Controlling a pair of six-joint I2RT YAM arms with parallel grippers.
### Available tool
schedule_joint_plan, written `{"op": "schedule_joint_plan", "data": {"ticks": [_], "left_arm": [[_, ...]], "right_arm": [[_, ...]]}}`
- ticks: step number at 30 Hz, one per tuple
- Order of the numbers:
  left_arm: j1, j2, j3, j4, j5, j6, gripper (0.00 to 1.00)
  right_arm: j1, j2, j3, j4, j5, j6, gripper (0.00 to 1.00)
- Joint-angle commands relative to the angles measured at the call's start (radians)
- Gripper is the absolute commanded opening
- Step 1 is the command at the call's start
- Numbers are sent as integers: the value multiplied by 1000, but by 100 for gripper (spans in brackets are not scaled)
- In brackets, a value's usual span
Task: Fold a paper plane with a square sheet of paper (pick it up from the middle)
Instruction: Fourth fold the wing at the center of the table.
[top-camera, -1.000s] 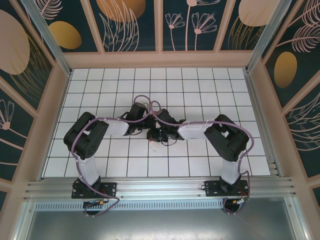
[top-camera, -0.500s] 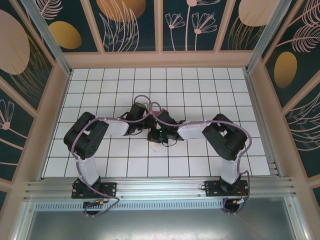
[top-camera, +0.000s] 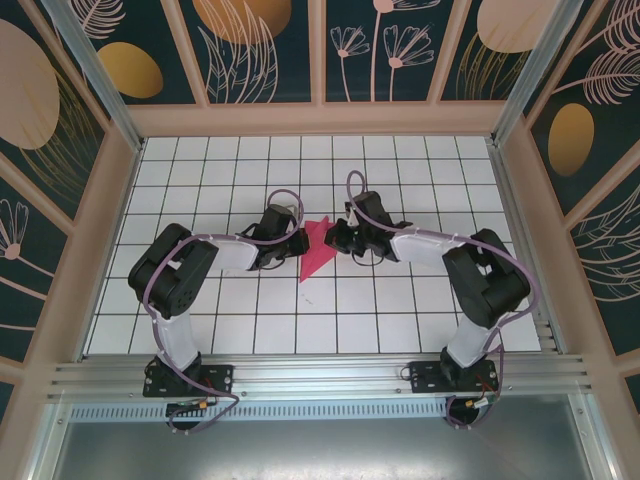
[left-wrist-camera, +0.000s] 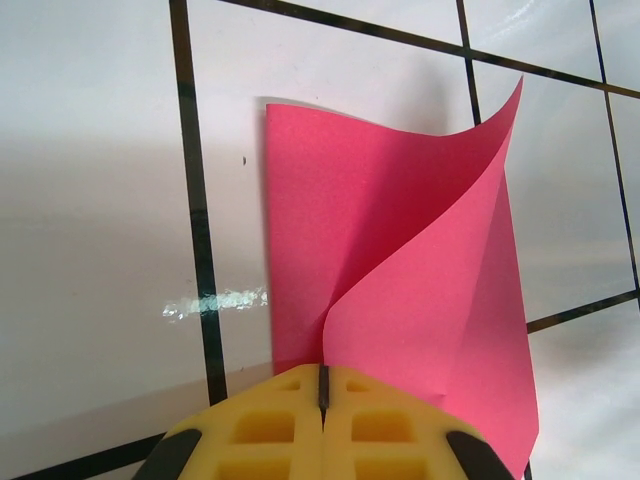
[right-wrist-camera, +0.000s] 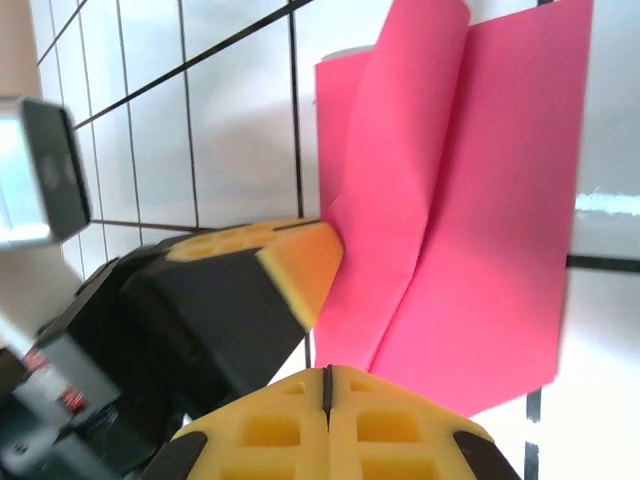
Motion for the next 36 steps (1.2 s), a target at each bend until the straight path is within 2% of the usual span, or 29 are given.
{"op": "schedule_joint_plan", "data": {"ticks": [1,8,18,23,26,36], "left_arm": [[-7,42,-14,-105,-6,18,0],[-7,47,-14,-111,-3,21,0],[-7,48,-8,-116,-6,23,0],[-7,53,-3,-123,-6,28,0],[-6,48,-6,-127,-11,29,0],[-7,51,-9,-129,-13,32,0]], "right_arm": [[1,82,37,58,-59,-20,3],[3,177,92,81,-112,-15,3],[34,214,110,76,-134,-16,3],[43,272,110,12,-70,-6,3],[43,272,108,-26,-22,-6,3],[10,191,192,-31,-74,-69,4]]}}
